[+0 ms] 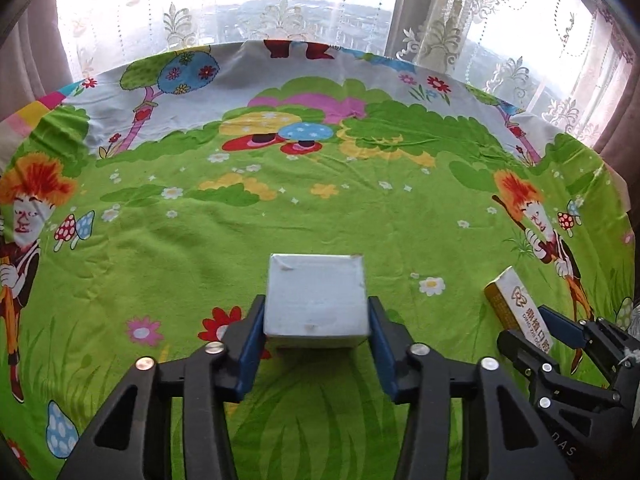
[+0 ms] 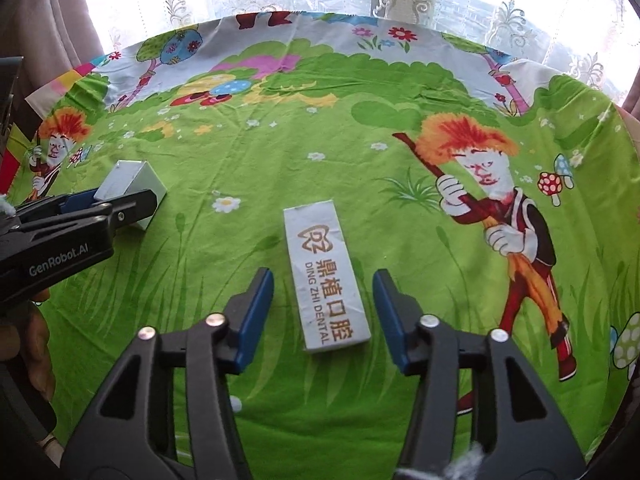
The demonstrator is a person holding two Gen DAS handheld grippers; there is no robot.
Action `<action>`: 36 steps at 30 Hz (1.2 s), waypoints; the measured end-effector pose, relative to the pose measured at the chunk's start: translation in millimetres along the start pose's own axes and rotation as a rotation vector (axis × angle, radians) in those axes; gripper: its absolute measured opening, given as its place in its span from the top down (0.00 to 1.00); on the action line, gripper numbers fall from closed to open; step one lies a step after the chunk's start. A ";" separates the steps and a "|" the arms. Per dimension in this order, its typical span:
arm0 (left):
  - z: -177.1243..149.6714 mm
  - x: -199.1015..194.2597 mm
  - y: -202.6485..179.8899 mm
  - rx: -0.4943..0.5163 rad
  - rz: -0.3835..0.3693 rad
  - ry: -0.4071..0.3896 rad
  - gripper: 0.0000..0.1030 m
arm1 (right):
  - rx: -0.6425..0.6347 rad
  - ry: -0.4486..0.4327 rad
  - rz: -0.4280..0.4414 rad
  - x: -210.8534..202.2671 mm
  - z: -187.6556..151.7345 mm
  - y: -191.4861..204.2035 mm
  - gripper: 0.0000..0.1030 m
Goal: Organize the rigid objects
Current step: 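Grasp the dental box with right tool while left tool grasps white cube box, then lift both held boxes and carry them over the purple box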
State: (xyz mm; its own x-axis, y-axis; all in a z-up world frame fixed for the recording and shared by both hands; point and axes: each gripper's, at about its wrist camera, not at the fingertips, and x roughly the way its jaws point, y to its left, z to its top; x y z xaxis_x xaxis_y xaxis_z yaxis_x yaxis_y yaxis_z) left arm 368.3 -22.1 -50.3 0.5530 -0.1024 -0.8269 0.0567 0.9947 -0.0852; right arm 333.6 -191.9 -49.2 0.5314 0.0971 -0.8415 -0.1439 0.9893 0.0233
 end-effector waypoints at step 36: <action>-119.4 -170.0 16.3 -0.042 0.090 -0.156 0.55 | 0.009 -0.087 0.125 -134.3 -67.3 59.8 0.67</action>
State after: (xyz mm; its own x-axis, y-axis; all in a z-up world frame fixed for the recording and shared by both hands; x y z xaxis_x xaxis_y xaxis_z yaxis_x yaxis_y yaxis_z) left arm 175.9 11.5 22.6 0.6770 -0.0087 -0.7360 -0.0319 0.9986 -0.0412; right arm 197.5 -153.1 28.9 0.5805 0.2287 -0.7815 -0.2065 0.9697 0.1304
